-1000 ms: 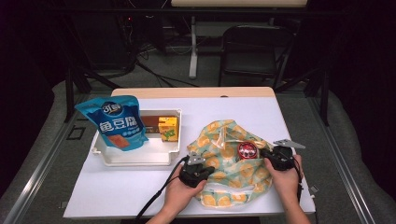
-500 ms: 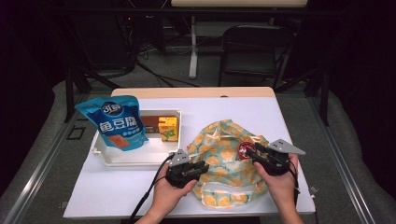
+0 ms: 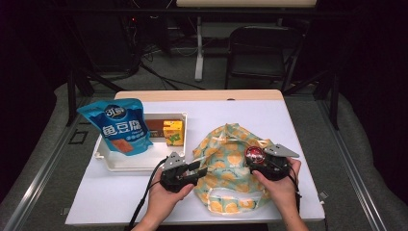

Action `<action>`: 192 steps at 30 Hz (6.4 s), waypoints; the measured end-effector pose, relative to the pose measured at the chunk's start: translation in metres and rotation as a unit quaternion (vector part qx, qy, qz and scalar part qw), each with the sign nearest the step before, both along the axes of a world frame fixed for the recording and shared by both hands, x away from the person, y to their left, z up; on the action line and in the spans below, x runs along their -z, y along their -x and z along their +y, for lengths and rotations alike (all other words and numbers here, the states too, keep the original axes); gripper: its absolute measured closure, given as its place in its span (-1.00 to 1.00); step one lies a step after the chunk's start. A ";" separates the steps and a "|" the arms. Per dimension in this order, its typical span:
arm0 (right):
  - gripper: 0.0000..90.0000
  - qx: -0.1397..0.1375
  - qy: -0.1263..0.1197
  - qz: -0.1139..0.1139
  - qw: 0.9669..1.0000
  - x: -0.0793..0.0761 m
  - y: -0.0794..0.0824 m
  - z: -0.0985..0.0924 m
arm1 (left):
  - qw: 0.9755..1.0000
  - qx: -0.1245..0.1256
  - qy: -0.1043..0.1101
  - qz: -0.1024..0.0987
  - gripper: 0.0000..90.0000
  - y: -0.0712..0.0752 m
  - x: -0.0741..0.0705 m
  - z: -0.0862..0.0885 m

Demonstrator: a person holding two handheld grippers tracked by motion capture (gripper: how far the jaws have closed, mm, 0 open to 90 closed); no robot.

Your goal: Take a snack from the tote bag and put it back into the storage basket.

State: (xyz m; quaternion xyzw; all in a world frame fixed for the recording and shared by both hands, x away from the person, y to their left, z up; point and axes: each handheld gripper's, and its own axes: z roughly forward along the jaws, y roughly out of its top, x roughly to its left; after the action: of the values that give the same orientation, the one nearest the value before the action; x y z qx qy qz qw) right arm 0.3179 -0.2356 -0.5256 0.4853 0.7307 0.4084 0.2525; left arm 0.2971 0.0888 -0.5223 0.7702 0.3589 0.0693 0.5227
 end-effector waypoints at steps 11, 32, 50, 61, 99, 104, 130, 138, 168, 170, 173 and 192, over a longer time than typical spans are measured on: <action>-0.45 -0.008 0.008 0.021 1.000 0.014 -0.013 0.008 | 1.000 0.007 -0.006 0.003 0.30 0.001 0.005 -0.004; -0.44 -0.042 -0.048 -0.009 0.998 -0.052 0.010 0.037 | 0.997 -0.014 -0.004 -0.072 -0.43 0.006 -0.014 -0.023; -0.44 -0.084 -0.042 -0.004 0.996 -0.068 0.029 0.070 | 0.995 0.009 -0.016 -0.101 -0.64 0.015 -0.014 -0.058; -0.44 -0.106 -0.040 0.006 0.994 -0.066 0.037 0.089 | 0.993 0.020 -0.027 -0.114 -0.48 0.015 -0.013 -0.062; -0.66 -0.130 -0.101 -0.048 0.985 -0.086 0.049 0.059 | 0.994 -0.005 -0.041 -0.106 -0.42 0.004 -0.020 -0.020; -0.67 -0.116 -0.099 -0.048 0.987 -0.079 0.049 0.047 | 0.993 -0.017 -0.034 -0.112 -0.42 0.003 -0.026 -0.001; -0.66 -0.069 -0.065 -0.037 0.995 -0.030 0.062 -0.001 | 0.991 -0.085 -0.017 -0.102 -0.42 -0.012 -0.011 0.082; -0.65 -0.079 -0.064 -0.032 0.994 -0.024 0.060 0.003 | 0.991 -0.096 -0.011 -0.097 -0.42 -0.025 0.004 0.091; -0.62 -0.077 -0.065 -0.027 0.995 -0.023 0.063 0.000 | 0.990 -0.110 -0.084 0.002 -0.42 -0.063 0.043 0.101; -0.62 -0.076 -0.066 -0.027 0.995 -0.022 0.062 0.001 | 0.991 -0.108 -0.084 0.008 -0.42 -0.064 0.043 0.101; -0.62 -0.075 -0.063 -0.026 0.995 -0.022 0.062 0.000 | 0.990 -0.103 -0.097 0.015 -0.43 -0.065 0.043 0.099; -0.61 -0.071 -0.065 -0.026 0.995 -0.023 0.062 -0.002 | 0.984 -0.152 -0.087 -0.018 0.01 -0.024 0.020 0.112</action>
State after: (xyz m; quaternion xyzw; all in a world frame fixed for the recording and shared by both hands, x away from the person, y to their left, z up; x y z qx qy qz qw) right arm 0.2559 -0.2375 -0.5027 0.4363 0.7286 0.4844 0.2099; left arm 0.3210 0.2008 -0.5422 0.7478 0.4548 0.1929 0.4435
